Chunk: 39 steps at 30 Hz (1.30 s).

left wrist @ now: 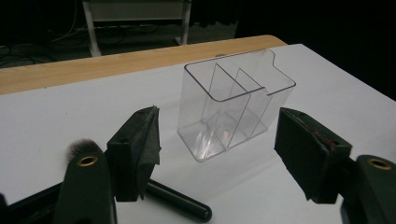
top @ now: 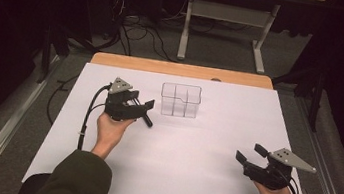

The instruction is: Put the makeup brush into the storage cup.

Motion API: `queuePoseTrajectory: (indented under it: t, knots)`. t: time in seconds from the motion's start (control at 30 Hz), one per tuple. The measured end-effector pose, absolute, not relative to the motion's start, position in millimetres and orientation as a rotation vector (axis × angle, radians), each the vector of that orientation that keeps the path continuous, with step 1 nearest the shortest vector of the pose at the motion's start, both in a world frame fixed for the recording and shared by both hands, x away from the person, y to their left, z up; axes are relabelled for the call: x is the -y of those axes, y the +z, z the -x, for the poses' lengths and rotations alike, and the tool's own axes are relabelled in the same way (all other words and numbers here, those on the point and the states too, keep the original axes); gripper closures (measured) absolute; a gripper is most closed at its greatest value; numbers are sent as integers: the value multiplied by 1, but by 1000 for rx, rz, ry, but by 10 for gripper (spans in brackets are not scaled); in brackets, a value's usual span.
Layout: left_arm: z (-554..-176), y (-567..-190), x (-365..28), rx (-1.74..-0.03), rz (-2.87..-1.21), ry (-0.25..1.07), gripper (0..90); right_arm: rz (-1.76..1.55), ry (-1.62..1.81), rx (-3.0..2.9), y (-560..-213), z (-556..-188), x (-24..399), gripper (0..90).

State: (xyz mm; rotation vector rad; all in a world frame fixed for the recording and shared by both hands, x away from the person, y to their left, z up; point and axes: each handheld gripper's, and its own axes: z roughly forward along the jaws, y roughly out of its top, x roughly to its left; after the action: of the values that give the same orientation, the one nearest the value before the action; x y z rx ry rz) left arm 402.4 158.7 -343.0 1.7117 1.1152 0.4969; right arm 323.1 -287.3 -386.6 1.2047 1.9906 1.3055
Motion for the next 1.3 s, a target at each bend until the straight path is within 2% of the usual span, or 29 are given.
queuePoseTrajectory:
  t: [1.3]
  knots:
    - [-451, -323, -148, -1161, -1716, 579, 308, -1204, 1292, -1985, -386, -322, 287, 267]
